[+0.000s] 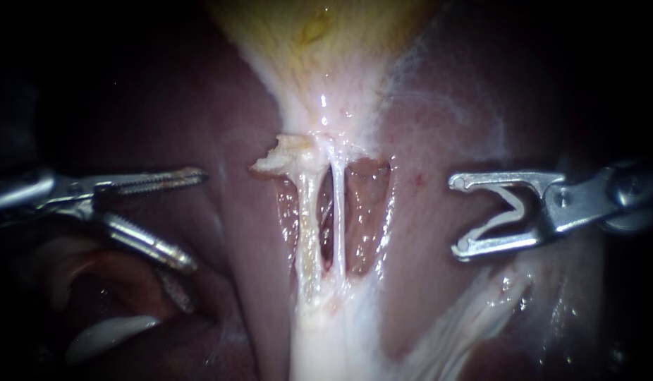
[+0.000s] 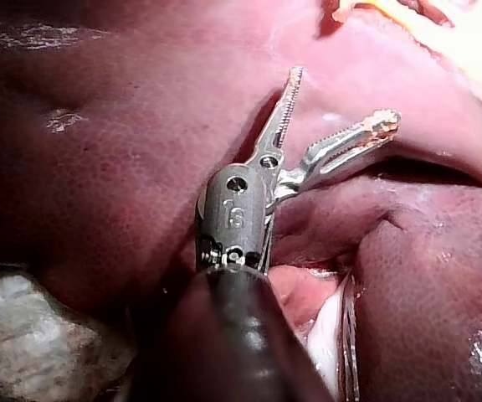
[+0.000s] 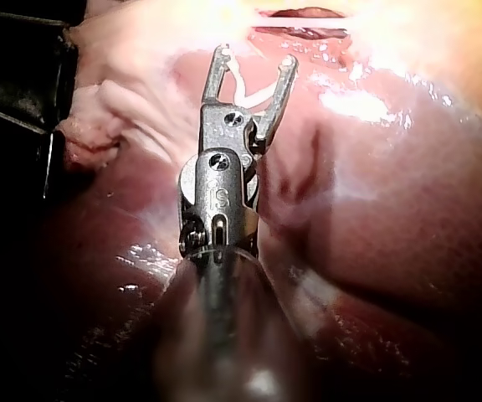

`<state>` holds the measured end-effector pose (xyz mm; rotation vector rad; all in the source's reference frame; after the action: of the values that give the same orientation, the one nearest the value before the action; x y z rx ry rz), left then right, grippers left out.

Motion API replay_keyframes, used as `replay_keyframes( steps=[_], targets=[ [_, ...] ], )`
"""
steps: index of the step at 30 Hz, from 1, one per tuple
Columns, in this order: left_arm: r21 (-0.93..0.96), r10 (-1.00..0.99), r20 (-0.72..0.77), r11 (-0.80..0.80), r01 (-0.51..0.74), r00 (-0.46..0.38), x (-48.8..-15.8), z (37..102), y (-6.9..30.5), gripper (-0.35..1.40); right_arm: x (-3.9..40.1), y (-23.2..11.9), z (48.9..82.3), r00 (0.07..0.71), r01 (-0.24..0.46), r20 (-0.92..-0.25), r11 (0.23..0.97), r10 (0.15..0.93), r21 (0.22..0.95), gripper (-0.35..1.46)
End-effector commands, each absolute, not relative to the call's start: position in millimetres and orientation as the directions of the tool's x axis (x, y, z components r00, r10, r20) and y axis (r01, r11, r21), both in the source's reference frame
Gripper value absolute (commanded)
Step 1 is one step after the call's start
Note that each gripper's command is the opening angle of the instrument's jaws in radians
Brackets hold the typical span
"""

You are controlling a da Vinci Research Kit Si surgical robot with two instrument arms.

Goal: Grabbing gallbladder

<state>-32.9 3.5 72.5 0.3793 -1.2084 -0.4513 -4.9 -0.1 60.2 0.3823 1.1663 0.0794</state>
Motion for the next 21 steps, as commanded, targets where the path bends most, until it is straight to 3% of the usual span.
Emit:
replay_keyframes(
  steps=[1,9,21],
  targets=[
    [0.511,-0.526,0.805,0.850,0.130,0.274,-33.3,72.1,3.9,0.83,-4.9,-0.1,60.2,0.399,0.135,-0.880,0.933,0.257,0.334,0.43],
    [0.507,-0.528,0.821,0.849,0.149,0.216,-35.0,70.1,6.1,0.79,-4.9,0.0,60.3,0.399,0.135,-0.880,0.933,0.257,0.334,0.43],
    [0.500,-0.528,0.823,0.848,0.175,0.211,-38.8,71.6,8.0,0.78,-4.7,-0.1,60.3,0.399,0.134,-0.880,0.933,0.257,0.334,0.43]
  ],
)
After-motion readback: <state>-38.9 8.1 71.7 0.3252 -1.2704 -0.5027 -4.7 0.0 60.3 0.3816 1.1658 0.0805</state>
